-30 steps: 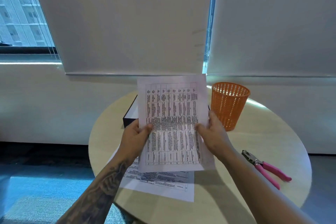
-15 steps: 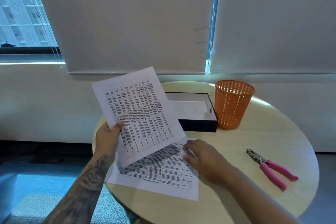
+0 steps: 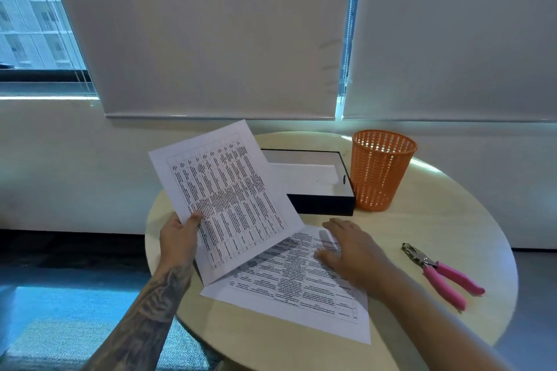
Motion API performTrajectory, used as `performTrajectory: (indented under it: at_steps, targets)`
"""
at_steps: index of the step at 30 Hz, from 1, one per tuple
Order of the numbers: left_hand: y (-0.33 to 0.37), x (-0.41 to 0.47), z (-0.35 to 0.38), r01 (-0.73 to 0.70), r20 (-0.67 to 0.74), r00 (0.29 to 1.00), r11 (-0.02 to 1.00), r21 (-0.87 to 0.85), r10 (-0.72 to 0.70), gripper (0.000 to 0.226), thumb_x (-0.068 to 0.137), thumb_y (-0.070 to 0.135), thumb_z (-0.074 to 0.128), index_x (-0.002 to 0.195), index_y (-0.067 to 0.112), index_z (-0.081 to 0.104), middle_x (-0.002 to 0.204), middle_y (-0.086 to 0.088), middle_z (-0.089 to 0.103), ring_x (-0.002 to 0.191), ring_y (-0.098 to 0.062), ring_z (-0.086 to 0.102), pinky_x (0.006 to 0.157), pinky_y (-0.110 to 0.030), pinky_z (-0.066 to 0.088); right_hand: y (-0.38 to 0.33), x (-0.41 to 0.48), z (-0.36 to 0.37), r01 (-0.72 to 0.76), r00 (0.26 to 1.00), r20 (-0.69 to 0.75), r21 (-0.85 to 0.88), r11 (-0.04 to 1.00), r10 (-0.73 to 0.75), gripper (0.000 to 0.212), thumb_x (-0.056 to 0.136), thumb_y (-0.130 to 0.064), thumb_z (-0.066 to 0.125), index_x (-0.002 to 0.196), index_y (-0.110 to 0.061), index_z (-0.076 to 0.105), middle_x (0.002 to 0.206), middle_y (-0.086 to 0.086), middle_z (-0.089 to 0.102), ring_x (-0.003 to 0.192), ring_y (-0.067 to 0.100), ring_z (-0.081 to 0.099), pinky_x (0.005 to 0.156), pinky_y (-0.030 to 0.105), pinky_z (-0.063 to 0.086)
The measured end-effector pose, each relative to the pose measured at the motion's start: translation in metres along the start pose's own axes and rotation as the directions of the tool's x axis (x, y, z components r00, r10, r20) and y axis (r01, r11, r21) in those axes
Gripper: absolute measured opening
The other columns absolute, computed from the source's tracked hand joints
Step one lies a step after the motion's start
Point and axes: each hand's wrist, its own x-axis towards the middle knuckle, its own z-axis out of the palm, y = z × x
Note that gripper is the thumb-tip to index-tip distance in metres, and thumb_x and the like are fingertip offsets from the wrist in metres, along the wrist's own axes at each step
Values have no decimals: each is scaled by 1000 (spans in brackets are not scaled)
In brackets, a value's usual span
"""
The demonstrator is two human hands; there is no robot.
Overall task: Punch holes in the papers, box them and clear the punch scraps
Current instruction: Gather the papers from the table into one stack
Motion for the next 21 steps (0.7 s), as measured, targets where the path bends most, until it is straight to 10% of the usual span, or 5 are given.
performTrajectory:
  at_steps: [12,17,21]
  targets:
    - [0,-4,-5,18,-187,982,992,-124,-41,25,100,17,59,123,8,65,114,-9,70,100,-27,65,88,-40,54,-1,12,-29,-84,968,234,-29,996,89,74,85,-41,74,151,-30,42,149,-1,50,133,22,50,108,39,44]
    - [3,-5,-7,11,-219,975,990,-142,-42,23,102,12,54,124,8,63,115,-10,66,99,-26,63,82,-32,52,-7,7,-42,-40,966,256,71,997,20,21,80,-22,73,92,-36,62,100,-7,62,88,14,61,74,28,48]
    - [6,-6,-4,25,-190,981,995,-99,-43,21,102,12,54,120,8,65,110,-12,67,94,-26,63,76,-32,52,-9,2,-58,-58,986,166,379,924,-6,13,83,-26,78,87,-27,66,88,-4,72,80,15,69,73,31,54]
